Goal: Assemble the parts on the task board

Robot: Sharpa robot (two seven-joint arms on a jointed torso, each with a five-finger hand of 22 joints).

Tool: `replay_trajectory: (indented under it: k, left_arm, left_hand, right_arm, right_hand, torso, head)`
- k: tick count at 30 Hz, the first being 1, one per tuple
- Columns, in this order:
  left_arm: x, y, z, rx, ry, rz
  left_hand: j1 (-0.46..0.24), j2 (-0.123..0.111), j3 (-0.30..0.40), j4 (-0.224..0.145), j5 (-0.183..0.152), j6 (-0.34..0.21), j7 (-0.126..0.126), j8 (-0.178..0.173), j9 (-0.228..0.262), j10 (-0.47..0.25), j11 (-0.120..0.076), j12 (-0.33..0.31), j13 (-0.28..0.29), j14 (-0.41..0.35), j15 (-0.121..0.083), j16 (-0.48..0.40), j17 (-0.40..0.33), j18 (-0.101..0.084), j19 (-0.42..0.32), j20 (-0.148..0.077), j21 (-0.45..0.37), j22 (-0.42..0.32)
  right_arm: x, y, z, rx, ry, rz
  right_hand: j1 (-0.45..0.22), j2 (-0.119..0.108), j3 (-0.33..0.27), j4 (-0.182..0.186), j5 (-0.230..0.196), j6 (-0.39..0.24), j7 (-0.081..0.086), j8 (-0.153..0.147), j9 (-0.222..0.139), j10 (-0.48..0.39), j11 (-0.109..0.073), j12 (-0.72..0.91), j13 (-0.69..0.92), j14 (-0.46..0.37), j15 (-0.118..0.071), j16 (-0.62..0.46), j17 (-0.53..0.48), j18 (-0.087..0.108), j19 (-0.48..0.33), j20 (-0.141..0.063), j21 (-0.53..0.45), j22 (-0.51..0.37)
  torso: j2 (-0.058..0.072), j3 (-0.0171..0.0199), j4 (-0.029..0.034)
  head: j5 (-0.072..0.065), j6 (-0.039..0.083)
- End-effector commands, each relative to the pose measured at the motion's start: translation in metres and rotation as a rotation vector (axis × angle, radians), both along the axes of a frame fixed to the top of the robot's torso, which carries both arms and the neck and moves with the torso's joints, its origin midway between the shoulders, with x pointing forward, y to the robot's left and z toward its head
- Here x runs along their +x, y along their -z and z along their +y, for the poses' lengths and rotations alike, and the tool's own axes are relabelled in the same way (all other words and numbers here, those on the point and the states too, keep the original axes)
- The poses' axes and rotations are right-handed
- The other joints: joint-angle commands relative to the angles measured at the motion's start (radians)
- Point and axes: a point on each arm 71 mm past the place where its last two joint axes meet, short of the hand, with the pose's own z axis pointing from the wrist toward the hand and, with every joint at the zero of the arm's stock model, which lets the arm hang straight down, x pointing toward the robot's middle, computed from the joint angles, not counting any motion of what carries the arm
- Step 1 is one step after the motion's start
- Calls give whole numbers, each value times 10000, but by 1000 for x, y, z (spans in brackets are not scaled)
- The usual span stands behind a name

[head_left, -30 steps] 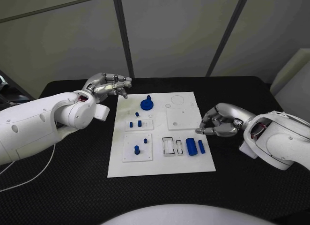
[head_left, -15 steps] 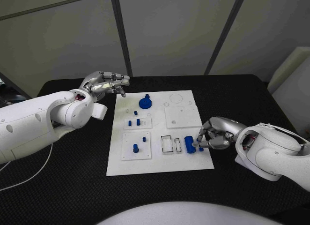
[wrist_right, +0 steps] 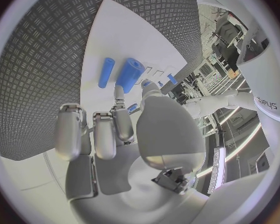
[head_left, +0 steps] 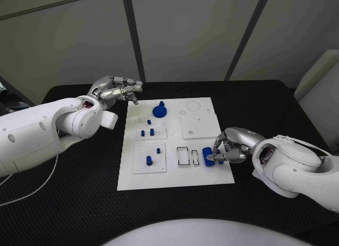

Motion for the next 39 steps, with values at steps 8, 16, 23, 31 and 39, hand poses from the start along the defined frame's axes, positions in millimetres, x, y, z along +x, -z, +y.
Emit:
replay_trajectory:
  k: [8,16,23,31,39]
  left_arm:
    - [0,-2,-2,-54,110,-114]
    - [0,-2,-1,-45,125,-82]
    - [-1,-2,0,-40,130,-67]
    - [-1,-2,0,-39,136,-63]
    - [-1,-2,1,-34,127,-61]
  left_hand:
    - [-34,81,-64,12,-17,-7,25,29,-16,-71,14,74,-13,-60,-11,-63,-17,-39,-17,56,-78,-16]
    - [-34,81,-64,12,-17,-7,25,29,-16,-71,14,74,-13,-60,-11,-63,-17,-39,-17,56,-78,-16]
    - [-34,81,-64,12,-17,-7,25,29,-16,-71,14,74,-13,-60,-11,-63,-17,-39,-17,56,-78,-16]
    - [-44,86,-74,19,-16,-9,27,31,-17,-78,16,78,-15,-64,-8,-63,-21,-40,-19,59,-85,-19]
    - [-44,86,-74,19,-16,-9,27,31,-17,-78,16,78,-15,-64,-8,-63,-21,-40,-19,59,-85,-19]
  right_arm:
    - [5,8,5,-614,-220,132]
    - [6,19,11,-809,-350,401]
    - [6,26,15,-1088,-492,653]
    - [6,25,18,-777,-322,323]
    - [2,13,17,183,161,-439]
  right_hand:
    - [-164,108,-143,12,-56,-157,29,123,83,-151,22,-128,-86,825,70,20,1577,-50,24,30,37,-20]
    - [-185,151,-198,10,-118,-206,35,168,124,-199,28,-188,-137,817,76,3,1552,-45,8,36,21,-43]
    - [-179,212,-279,0,-262,-274,40,243,189,-228,34,-226,-153,813,83,-8,1541,-41,-7,44,8,-60]
    - [6,469,-285,-37,-99,-173,-24,481,355,-166,-16,-179,-67,825,50,14,1593,-55,25,28,54,32]
    - [458,782,-246,-128,423,-29,-150,797,679,-48,-134,-122,45,852,-50,68,1701,-83,91,-59,142,188]
  torso:
    - [-3,-3,15]
    - [4,-3,-4]
    - [-10,-10,11]
    - [-5,-8,3]
    - [-8,-3,-10]
  head:
    - [53,-34]
    - [92,-61]
    - [88,-92]
    - [94,-65]
    - [112,-67]
